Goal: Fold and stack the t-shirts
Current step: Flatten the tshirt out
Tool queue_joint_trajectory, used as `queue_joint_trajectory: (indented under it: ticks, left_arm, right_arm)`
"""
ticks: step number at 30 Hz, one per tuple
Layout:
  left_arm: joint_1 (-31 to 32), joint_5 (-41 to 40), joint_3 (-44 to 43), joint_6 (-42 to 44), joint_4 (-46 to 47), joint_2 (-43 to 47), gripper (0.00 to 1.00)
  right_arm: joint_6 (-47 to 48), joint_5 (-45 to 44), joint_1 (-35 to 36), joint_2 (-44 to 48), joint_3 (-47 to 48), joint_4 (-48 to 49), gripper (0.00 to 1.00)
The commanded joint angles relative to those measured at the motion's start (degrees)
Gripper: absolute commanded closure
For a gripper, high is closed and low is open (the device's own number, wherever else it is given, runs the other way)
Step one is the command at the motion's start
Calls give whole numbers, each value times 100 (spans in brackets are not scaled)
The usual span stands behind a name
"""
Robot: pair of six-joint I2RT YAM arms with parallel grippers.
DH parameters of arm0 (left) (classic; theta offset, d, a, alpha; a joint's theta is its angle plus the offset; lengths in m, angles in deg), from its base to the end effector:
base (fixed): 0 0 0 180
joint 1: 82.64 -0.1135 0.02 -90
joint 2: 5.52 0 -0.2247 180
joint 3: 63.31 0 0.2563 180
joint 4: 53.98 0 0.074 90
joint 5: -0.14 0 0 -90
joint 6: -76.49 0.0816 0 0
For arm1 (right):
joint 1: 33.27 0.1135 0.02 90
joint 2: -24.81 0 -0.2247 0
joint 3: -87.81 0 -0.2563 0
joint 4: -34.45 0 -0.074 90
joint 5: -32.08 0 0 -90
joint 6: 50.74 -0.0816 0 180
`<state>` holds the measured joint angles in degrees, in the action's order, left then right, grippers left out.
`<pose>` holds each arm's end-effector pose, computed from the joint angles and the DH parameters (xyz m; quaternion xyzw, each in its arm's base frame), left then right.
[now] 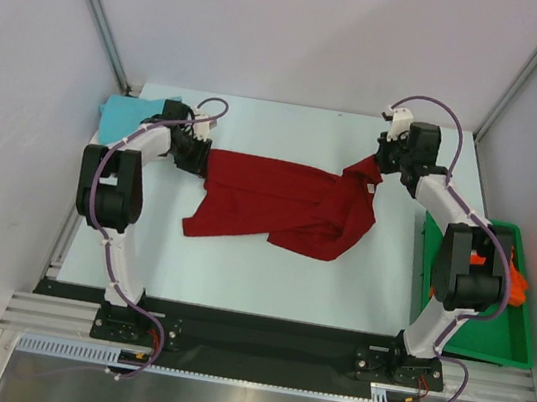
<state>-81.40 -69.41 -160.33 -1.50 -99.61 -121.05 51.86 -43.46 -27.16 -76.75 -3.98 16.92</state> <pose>0.4248 -0.0377 0.0995 0.1501 0.9482 -0.1516 0.2355 0.4410 0.0677 0.1959 -0.2015 0.8414 0.0816 0.4948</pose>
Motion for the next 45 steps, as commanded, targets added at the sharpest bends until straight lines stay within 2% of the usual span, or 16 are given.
queue_joint_trajectory:
  ticks: [1, 4, 5, 7, 8, 9, 14, 19, 20, 21, 23, 25, 38, 45]
  left_arm:
    - [0, 214, -195, 3, 19, 30, 65]
    - [-9, 240, -212, 3, 19, 4, 74]
    - [-1, 249, -204, 20, 11, 4, 81]
    - [0, 267, -203, 38, 28, 21, 88]
    - [0, 276, -177, 56, 28, 39, 97]
    - [0, 284, -168, 47, 37, 74, 99]
    - [-9, 206, -81, 29, 98, 206, 99]
    - [-9, -225, 86, 134, 274, 531, 100]
    - [-9, -243, 69, 161, 196, 522, 99]
    - [-9, -278, 69, 161, 169, 505, 87]
    - [-9, -261, 69, 39, 99, 417, 55]
    - [-9, -51, 69, -128, 72, 364, 50]
    - [-88, 442, 25, -190, 19, 4, 55]
    - [-88, 443, -133, -155, 11, -154, 58]
  right_arm:
    - [58, -40, 48, 233, 3, 232, 100]
    - [58, -66, 48, 242, -5, 249, 100]
    - [58, -75, 48, 242, -14, 258, 100]
    - [58, -84, 57, 242, -32, 267, 100]
    - [67, -84, 48, 250, -32, 276, 100]
    - [67, -92, 40, 259, -41, 267, 100]
    - [102, -136, 40, 286, -93, 302, 100]
    - [94, -154, 22, 303, -146, 337, 100]
    - [93, -154, 22, 295, -146, 346, 100]
    - [85, -136, 22, 303, -137, 337, 100]
    - [76, -128, 22, 286, -146, 337, 100]
    - [76, -127, 22, 277, -129, 337, 100]
    - [146, -180, 31, 347, -155, 267, 100]
    - [172, -233, 57, 330, -120, 267, 100]
